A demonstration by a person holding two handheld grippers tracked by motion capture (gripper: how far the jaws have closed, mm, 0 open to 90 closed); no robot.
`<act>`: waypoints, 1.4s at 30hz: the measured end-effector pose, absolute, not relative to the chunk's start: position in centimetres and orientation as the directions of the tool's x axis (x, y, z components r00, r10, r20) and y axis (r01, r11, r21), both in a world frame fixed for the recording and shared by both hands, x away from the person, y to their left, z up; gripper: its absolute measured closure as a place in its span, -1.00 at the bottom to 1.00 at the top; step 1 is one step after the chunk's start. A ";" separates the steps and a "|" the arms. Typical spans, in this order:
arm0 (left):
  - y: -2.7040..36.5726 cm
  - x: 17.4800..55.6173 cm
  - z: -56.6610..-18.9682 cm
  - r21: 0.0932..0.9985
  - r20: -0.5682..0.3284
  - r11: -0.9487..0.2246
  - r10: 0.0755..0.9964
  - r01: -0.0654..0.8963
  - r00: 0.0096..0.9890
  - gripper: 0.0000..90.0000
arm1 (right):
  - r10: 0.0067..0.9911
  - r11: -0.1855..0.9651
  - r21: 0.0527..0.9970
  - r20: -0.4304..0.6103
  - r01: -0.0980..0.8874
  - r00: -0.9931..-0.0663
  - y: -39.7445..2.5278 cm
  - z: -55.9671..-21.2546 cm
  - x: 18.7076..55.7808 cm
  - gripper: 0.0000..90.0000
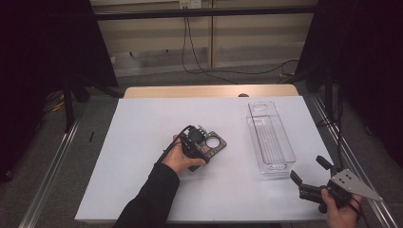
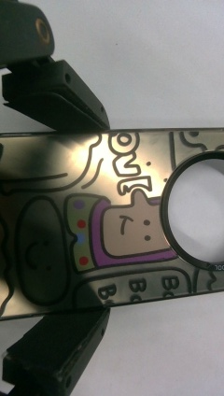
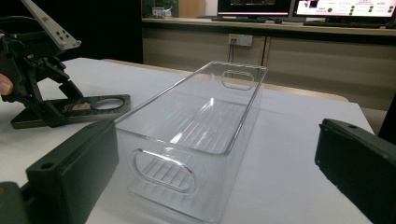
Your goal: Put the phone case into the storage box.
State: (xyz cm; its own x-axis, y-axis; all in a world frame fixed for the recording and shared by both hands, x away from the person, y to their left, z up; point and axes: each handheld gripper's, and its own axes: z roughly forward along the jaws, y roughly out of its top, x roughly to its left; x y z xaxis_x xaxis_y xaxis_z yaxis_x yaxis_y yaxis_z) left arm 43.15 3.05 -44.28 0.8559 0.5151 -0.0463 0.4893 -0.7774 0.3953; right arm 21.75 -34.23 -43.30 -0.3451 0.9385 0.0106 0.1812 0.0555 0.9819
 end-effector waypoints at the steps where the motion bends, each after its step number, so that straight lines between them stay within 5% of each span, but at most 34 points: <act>1: 3.0 43.2 -44.2 0.388 -0.044 -0.781 0.515 0.490 0.856 -0.75 | 0.938 0.056 0.982 0.011 0.182 -0.345 -34.2 -43.3 21.8 -1.00; 35: 3.5 42.7 -44.1 0.414 -0.048 -0.763 0.526 0.496 0.849 -0.72 | 0.939 0.052 0.982 0.015 0.184 -0.344 -34.2 -43.3 21.8 -1.00; 42: 4.5 42.6 -43.4 0.491 -0.047 -0.712 0.553 0.502 0.832 -0.72 | 0.940 0.052 0.981 0.015 0.186 -0.342 -34.3 -43.3 21.8 -1.00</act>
